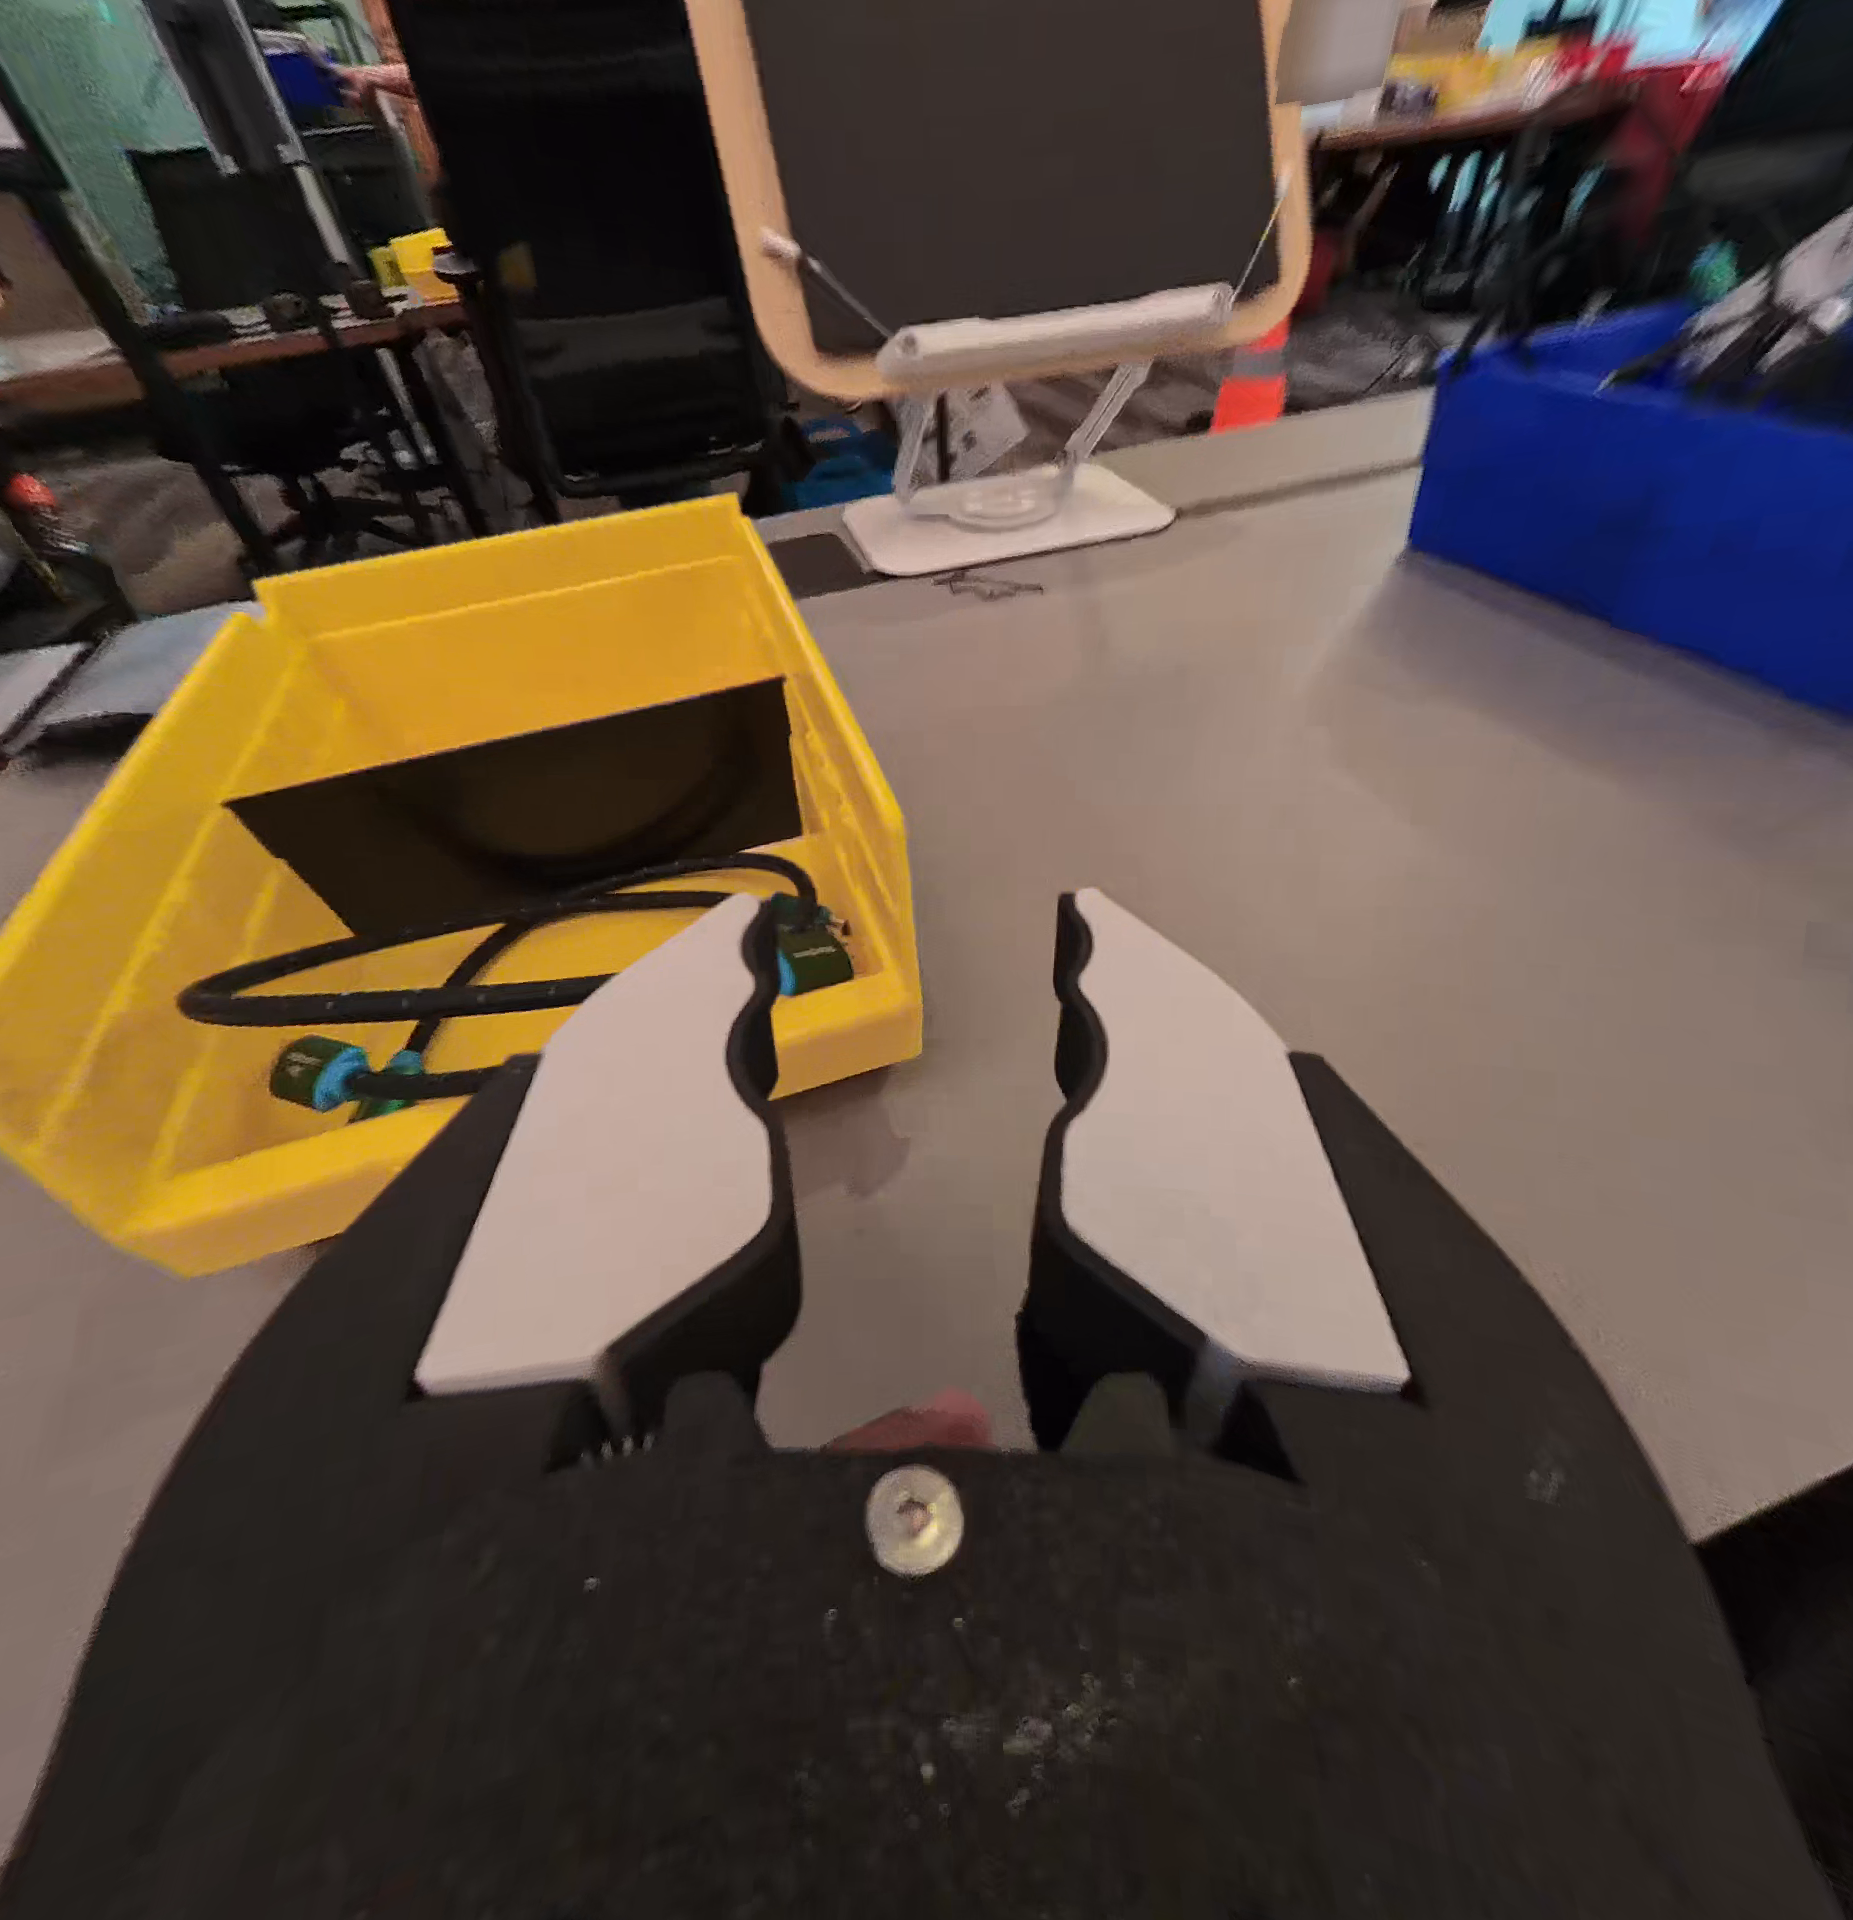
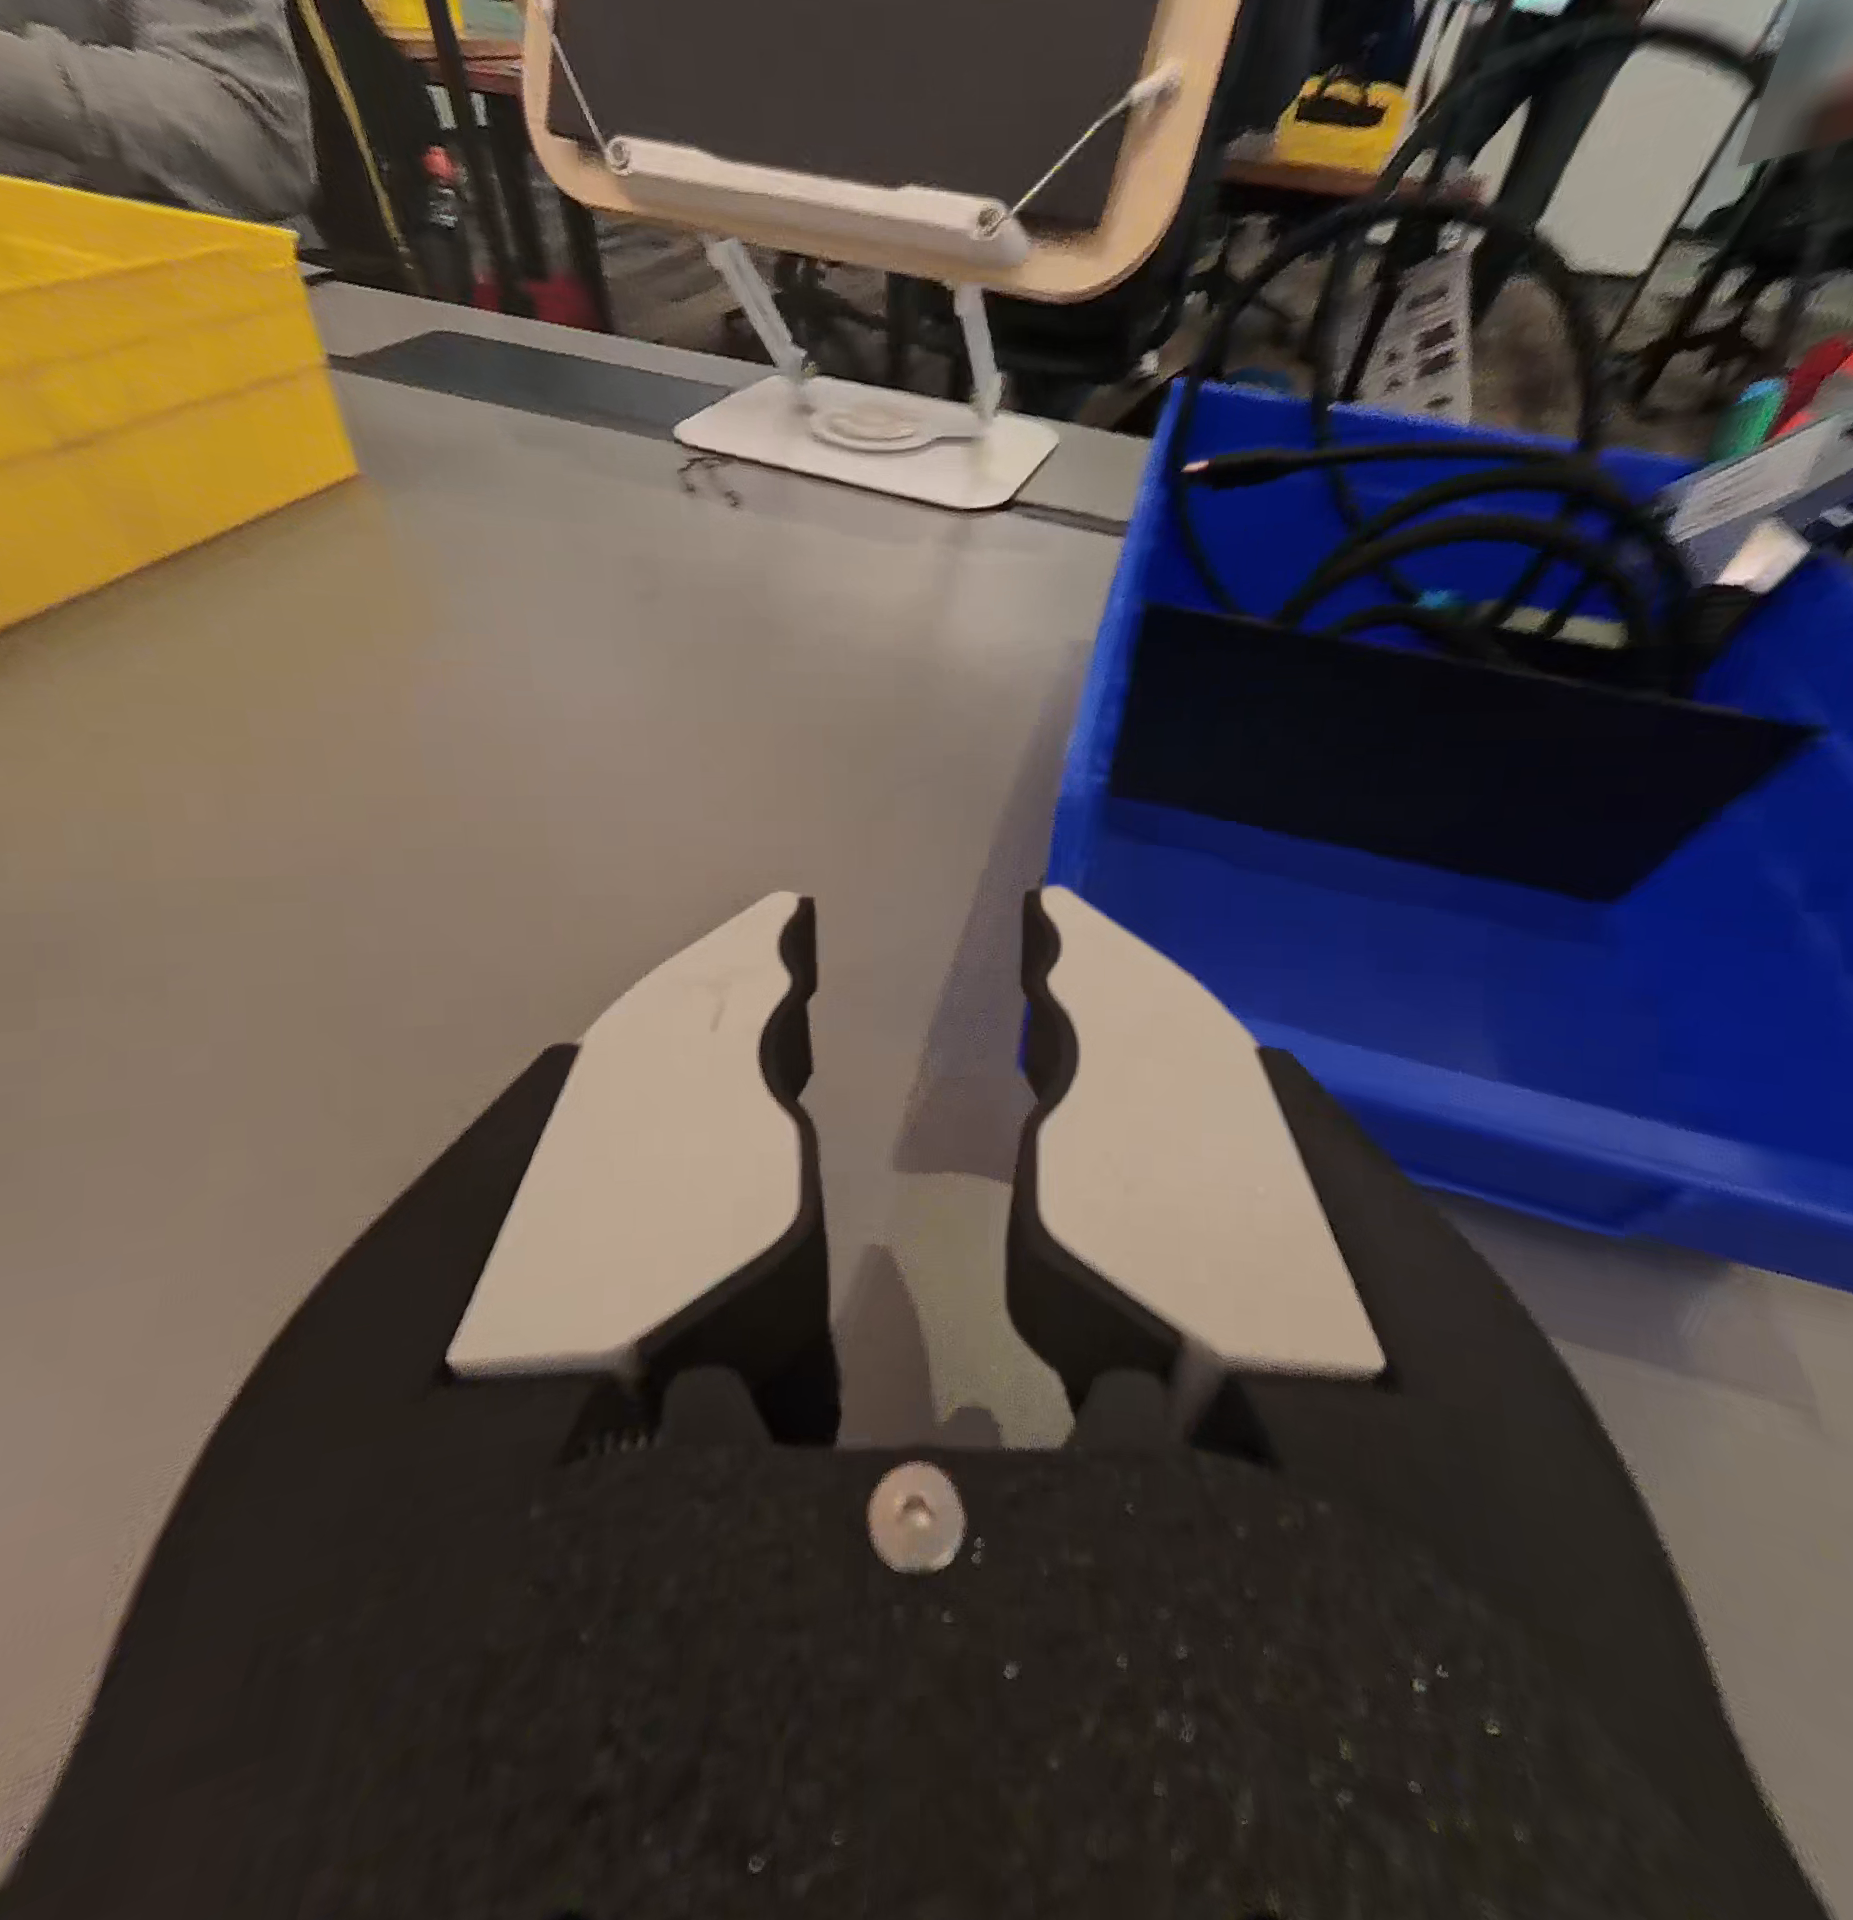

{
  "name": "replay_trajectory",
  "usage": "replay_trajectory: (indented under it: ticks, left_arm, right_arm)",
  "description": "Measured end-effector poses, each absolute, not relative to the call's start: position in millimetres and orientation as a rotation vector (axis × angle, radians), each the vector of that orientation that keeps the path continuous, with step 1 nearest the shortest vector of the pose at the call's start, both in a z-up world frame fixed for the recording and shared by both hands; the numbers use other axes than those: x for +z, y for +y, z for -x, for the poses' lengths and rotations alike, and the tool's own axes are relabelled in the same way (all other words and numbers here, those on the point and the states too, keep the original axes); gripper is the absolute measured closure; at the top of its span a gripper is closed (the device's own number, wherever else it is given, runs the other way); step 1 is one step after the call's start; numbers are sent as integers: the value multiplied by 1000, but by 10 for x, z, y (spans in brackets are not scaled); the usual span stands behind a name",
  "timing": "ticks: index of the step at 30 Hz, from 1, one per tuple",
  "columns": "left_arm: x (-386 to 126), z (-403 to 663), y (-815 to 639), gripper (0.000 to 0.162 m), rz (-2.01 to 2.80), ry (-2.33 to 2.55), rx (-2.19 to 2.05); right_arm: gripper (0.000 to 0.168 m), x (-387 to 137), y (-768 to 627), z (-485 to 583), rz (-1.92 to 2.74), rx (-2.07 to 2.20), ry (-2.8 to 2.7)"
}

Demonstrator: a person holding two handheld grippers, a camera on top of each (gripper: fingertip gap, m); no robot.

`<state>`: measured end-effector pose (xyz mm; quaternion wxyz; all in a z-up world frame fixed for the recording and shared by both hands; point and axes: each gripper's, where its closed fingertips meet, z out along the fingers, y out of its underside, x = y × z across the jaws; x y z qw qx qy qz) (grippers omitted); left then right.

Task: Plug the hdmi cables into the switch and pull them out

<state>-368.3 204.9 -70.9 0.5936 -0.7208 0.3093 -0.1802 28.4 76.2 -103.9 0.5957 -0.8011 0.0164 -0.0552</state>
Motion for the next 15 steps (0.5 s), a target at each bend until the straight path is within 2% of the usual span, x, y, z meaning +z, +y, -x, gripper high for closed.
replay_trajectory:
  ticks: [3, 7, 11, 12, 15]
  left_arm:
    - [-657, 3629, 1994, 105, 1639, 750, -364]
    - [-645, 3508, 1885, 99, 1665, 717, -496]
    - [-813, 3462, 1931, 95, 1748, 746, -514]
    - [-861, 3472, 1963, 91, 1769, 748, -503]
    - [-958, 3468, 1984, 82, 1829, 729, -551]
  right_arm:
    - [129, -1008, 719, -318, 1847, -164, 38]
    - [127, -1027, 708, -338, 1851, -169, 45]
    - [127, -1055, 700, -390, 1857, -188, 54]
    - [125, -1048, 701, -419, 1851, -198, 61]
    - [103, -1112, 781, -531, 1859, -230, 88]
